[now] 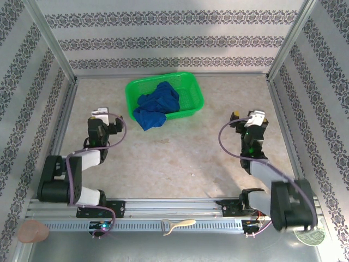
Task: Fold the inside-out t-shirt
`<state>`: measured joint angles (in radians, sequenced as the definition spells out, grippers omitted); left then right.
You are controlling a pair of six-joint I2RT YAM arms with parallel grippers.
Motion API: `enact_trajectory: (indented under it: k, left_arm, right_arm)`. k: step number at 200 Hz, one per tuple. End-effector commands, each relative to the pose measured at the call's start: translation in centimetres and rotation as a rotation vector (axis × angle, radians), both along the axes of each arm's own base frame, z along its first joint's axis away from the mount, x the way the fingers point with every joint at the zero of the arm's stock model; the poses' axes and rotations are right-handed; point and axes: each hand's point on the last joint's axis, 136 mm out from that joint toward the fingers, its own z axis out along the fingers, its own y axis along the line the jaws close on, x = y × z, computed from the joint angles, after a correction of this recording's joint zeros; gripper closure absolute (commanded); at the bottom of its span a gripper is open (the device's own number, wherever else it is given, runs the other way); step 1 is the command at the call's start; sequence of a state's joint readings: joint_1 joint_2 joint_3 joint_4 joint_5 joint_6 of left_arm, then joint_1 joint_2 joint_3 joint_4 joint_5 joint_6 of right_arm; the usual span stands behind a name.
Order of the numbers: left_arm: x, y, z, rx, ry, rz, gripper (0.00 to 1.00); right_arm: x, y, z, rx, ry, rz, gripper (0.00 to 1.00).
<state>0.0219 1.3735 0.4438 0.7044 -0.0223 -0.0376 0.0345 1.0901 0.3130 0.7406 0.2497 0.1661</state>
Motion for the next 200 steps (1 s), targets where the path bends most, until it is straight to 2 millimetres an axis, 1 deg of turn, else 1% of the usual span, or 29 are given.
enact_trajectory:
  k: [1, 3, 4, 6, 10, 16, 27, 31, 44, 51, 56, 65, 79, 86, 89, 94, 109, 111, 119, 138, 159, 176, 178, 179, 189, 194, 200]
  left_arm:
    - [-0.8, 1.1, 4.3, -0.041, -0.017, 0.076, 0.01]
    - [-0.9, 1.1, 4.6, -0.049, -0.016, 0.081, 0.01]
    - [-0.9, 1.1, 5.0, -0.053, -0.026, 0.083, 0.01]
    - [-1.0, 1.2, 5.5, -0.059, -0.024, 0.086, 0.01]
    - [-1.2, 1.0, 6.3, -0.074, -0.023, 0.084, 0.01]
    - [-1.4, 0.8, 7.5, -0.096, -0.016, 0.078, 0.01]
    - [-1.9, 0.3, 9.9, -0.147, -0.020, 0.067, 0.01]
    - [-2.1, 0.0, 10.3, -0.164, -0.003, 0.055, 0.01]
    - [-2.2, -0.9, 12.0, -0.216, 0.032, 0.021, 0.01]
    - [-2.2, -1.4, 12.7, -0.248, 0.055, 0.004, 0.01]
    - [-2.2, -1.8, 12.7, -0.268, 0.082, -0.010, 0.01]
    - [-2.0, -2.7, 13.0, -0.308, 0.118, -0.045, 0.01]
    - [-1.6, -3.6, 12.6, -0.376, 0.183, -0.070, 0.01]
    - [-1.3, -3.9, 12.1, -0.420, 0.216, -0.063, 0.01]
    - [-1.2, -4.0, 11.9, -0.433, 0.227, -0.062, 0.01]
    - [-0.9, -4.3, 11.3, -0.461, 0.251, -0.060, 0.01]
    - [-0.1, -4.9, 10.0, -0.527, 0.297, -0.060, 0.01]
    - [0.0, -4.9, 9.8, -0.536, 0.303, -0.057, 0.01]
    - [0.5, -5.2, 9.0, -0.564, 0.327, -0.053, 0.01]
    - [1.7, -5.9, 7.2, -0.613, 0.376, -0.063, 0.01]
    - [2.7, -6.6, 5.9, -0.643, 0.420, -0.072, 0.01]
    - [2.9, -7.1, 5.3, -0.655, 0.435, -0.076, 0.01]
    - [2.9, -7.1, 5.3, -0.655, 0.435, -0.076, 0.01]
    - [2.9, -7.2, 5.3, -0.656, 0.435, -0.077, 0.01]
    - [2.8, -7.2, 5.2, -0.663, 0.430, -0.074, 0.01]
    - [2.8, -7.3, 5.2, -0.667, 0.424, -0.074, 0.01]
    - [2.6, -7.4, 5.2, -0.673, 0.422, -0.076, 0.01]
  right_arm:
    - [-1.6, -0.8, 2.4, 0.289, -0.084, -0.042, 0.02]
    - [-1.6, -0.6, 2.6, 0.303, -0.090, -0.022, 0.02]
    - [-1.5, -0.4, 3.5, 0.311, -0.107, -0.010, 0.01]
    - [-1.5, -0.4, 4.3, 0.321, -0.123, 0.000, 0.02]
    - [-1.4, 0.1, 5.3, 0.337, -0.131, 0.040, 0.02]
    - [-1.3, 0.8, 6.3, 0.353, -0.123, 0.083, 0.02]
    - [-0.7, 2.8, 8.0, 0.357, -0.085, 0.198, 0.02]
    - [-0.4, 3.6, 8.6, 0.358, -0.065, 0.241, 0.02]
    - [0.5, 6.1, 9.3, 0.387, 0.031, 0.368, 0.02]
    - [1.1, 7.3, 9.1, 0.406, 0.092, 0.420, 0.02]
    - [1.5, 8.0, 9.2, 0.420, 0.118, 0.451, 0.02]
    - [2.1, 8.9, 8.8, 0.448, 0.174, 0.467, 0.03]
    - [3.2, 10.3, 8.1, 0.458, 0.261, 0.491, 0.06]
    - [3.7, 11.2, 7.9, 0.453, 0.301, 0.509, 0.07]
    - [4.0, 11.6, 7.5, 0.451, 0.327, 0.516, 0.08]
    - [4.4, 12.3, 7.4, 0.443, 0.358, 0.529, 0.09]
    - [5.7, 14.1, 5.8, 0.411, 0.482, 0.549, 0.13]
    - [5.9, 14.4, 6.0, 0.403, 0.486, 0.550, 0.13]
    - [6.7, 15.1, 5.1, 0.380, 0.544, 0.544, 0.14]
    - [8.6, 16.1, 3.3, 0.329, 0.648, 0.517, 0.15]
    - [11.0, 17.2, 1.2, 0.271, 0.755, 0.491, 0.16]
    - [12.9, 18.1, -0.8, 0.197, 0.840, 0.462, 0.17]
    - [13.0, 18.1, -0.6, 0.193, 0.839, 0.459, 0.17]
    - [13.2, 18.1, -1.0, 0.185, 0.849, 0.453, 0.18]
    - [14.2, 18.3, -2.2, 0.155, 0.887, 0.426, 0.18]
    - [14.8, 18.5, -2.2, 0.142, 0.890, 0.417, 0.18]
    - [15.4, 18.3, -3.2, 0.129, 0.916, 0.396, 0.18]
